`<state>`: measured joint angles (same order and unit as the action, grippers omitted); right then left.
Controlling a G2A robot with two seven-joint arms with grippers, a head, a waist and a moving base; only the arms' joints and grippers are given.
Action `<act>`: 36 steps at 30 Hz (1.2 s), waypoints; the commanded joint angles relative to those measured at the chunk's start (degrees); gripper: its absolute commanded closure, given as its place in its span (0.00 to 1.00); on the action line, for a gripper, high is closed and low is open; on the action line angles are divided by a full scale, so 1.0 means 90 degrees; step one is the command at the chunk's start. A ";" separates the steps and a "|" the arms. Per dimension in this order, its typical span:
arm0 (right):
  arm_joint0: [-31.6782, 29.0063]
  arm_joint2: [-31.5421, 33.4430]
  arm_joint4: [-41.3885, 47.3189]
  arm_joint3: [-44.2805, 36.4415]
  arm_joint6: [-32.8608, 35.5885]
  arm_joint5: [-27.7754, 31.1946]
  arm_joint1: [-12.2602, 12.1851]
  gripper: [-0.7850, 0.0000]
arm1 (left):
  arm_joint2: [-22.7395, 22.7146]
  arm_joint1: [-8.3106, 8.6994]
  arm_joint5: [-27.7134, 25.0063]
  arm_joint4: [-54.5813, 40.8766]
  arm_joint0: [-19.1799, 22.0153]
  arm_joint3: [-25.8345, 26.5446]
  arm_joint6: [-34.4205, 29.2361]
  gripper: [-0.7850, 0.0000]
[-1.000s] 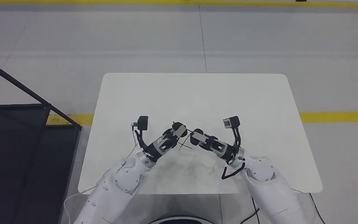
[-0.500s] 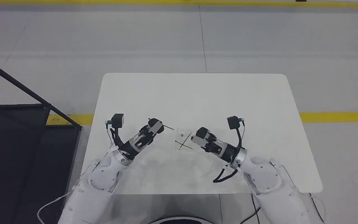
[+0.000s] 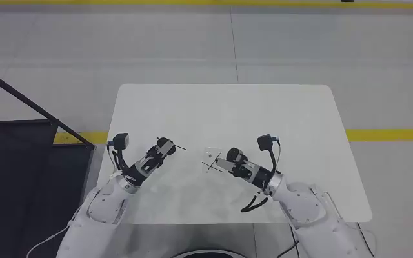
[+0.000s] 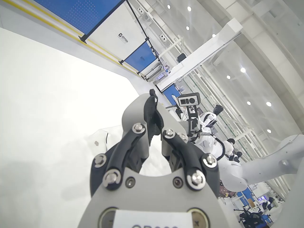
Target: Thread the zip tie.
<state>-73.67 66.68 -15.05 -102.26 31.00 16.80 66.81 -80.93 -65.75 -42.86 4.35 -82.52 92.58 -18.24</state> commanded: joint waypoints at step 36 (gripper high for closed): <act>0.1761 -0.3241 -0.6651 -0.0738 0.2821 -0.3882 0.0633 0.00 | -0.0968 0.0179 -0.0008 -0.1042 -0.0413 -0.0121 -0.0695 1.00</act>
<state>-58.93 38.49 -73.77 -109.30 54.24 -16.97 72.03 -89.64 -64.13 -42.93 -5.02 -86.24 91.49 -24.50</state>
